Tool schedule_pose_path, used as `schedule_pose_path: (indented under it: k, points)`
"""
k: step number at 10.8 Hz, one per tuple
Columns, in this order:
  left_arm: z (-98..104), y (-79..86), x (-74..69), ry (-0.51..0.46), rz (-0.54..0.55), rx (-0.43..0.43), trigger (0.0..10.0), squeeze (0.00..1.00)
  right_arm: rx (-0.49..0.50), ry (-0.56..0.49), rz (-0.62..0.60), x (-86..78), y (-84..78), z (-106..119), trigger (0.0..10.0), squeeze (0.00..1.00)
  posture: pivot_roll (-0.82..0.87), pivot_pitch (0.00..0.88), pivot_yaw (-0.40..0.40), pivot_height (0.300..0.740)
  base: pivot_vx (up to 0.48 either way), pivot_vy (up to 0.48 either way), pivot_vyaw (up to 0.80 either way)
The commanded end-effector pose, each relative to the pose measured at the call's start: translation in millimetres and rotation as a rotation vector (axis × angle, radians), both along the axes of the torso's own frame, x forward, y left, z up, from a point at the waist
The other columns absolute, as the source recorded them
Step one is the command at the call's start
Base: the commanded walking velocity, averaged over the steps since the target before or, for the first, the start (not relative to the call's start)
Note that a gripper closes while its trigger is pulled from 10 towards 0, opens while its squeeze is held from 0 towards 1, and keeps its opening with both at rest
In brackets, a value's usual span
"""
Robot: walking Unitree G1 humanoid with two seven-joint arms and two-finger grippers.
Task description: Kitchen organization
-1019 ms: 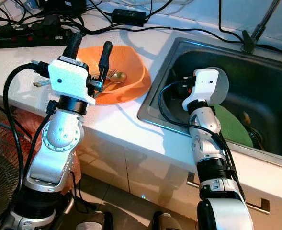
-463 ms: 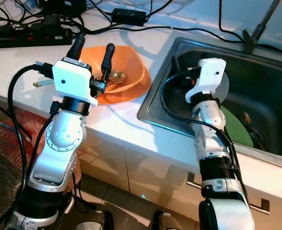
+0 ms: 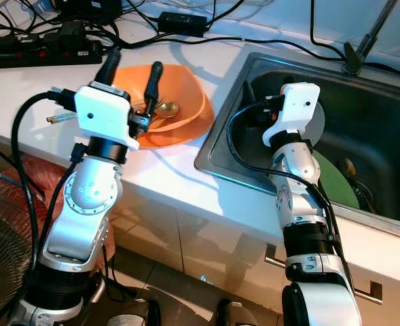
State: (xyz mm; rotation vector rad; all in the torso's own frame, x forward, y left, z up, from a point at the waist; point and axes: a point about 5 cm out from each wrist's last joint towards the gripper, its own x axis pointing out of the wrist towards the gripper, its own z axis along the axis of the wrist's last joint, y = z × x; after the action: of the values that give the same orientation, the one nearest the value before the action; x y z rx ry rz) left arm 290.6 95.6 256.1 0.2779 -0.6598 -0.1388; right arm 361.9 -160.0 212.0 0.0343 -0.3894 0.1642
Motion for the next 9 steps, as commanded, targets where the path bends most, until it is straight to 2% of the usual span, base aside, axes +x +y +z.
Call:
schedule_pose_path:
  k: [1, 9]
  points:
    - [-0.2, 0.7, 0.0, 0.001, 0.005, 0.004, 10.0, 0.0, -0.001, 0.011, 0.003, 0.0, -0.2, -0.7, 10.0, 0.0, 0.08, 0.141, -0.026, 0.74, 0.0, 0.0, 0.0]
    - [0.3, 3.7, 0.7, 0.006, 0.02, -0.011, 10.0, 0.0, 0.004, 0.024, 0.008, -0.1, 1.1, -2.6, 10.0, 0.0, 0.09, 0.157, -0.025, 0.74, 0.0, 0.0, 0.0]
